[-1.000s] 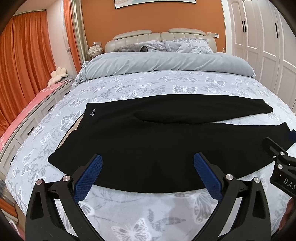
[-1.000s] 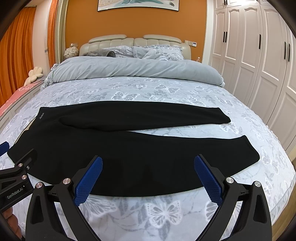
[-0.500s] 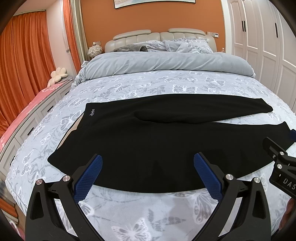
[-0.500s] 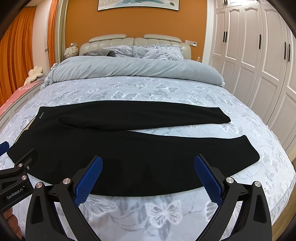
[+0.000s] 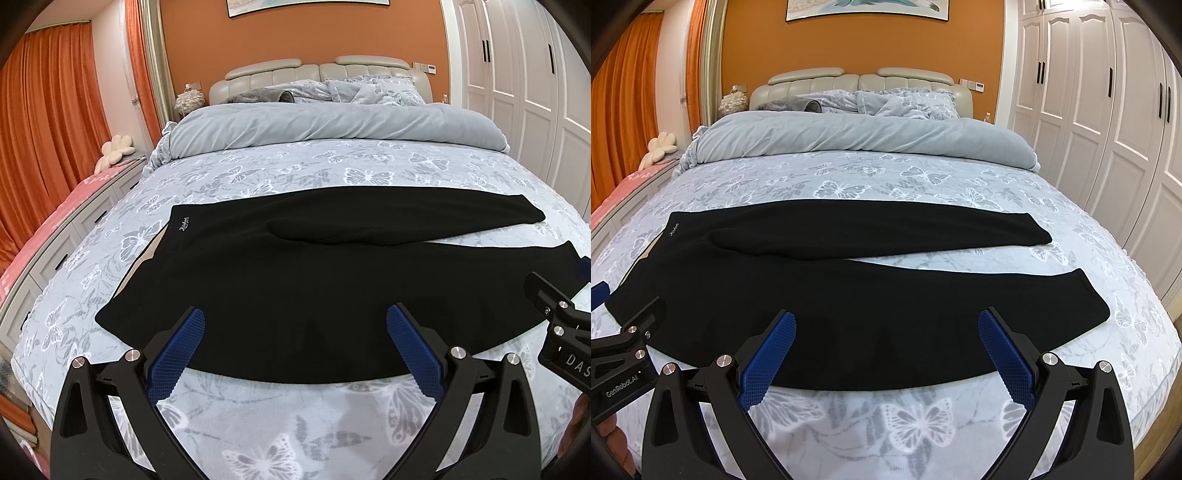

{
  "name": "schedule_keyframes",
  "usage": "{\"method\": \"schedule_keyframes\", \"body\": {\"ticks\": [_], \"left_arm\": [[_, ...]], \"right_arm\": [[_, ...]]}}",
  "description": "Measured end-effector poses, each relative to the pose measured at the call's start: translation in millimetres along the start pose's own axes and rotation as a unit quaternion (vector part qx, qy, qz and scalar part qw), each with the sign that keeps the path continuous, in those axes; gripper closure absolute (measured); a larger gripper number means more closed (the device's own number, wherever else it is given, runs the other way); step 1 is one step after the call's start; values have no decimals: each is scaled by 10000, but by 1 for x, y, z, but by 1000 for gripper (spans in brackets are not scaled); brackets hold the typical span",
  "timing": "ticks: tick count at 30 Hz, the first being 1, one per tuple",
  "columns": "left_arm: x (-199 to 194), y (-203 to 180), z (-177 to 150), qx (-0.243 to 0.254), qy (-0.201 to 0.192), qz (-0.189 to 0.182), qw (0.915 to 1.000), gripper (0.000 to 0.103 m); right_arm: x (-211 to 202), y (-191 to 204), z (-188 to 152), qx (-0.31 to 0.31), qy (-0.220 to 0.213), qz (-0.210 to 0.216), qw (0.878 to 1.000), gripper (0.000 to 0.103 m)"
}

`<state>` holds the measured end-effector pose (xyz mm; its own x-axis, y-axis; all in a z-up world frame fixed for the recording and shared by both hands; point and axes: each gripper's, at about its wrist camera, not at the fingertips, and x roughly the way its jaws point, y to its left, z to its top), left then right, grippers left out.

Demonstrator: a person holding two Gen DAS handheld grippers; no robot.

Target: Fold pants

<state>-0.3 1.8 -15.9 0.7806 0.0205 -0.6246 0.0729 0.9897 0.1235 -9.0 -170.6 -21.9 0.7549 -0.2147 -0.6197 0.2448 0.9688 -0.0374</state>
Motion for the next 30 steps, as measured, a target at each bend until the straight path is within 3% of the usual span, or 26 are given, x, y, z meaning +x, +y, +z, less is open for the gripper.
{"method": "schedule_keyframes", "body": {"ticks": [24, 30], "left_arm": [[4, 1, -2, 6, 51, -10, 10000, 6], [14, 7, 1, -7, 195, -100, 9998, 6]], "right_arm": [[6, 0, -4, 19, 80, 67, 9999, 5], [26, -42, 21, 192, 303, 273, 9990, 5]]}}
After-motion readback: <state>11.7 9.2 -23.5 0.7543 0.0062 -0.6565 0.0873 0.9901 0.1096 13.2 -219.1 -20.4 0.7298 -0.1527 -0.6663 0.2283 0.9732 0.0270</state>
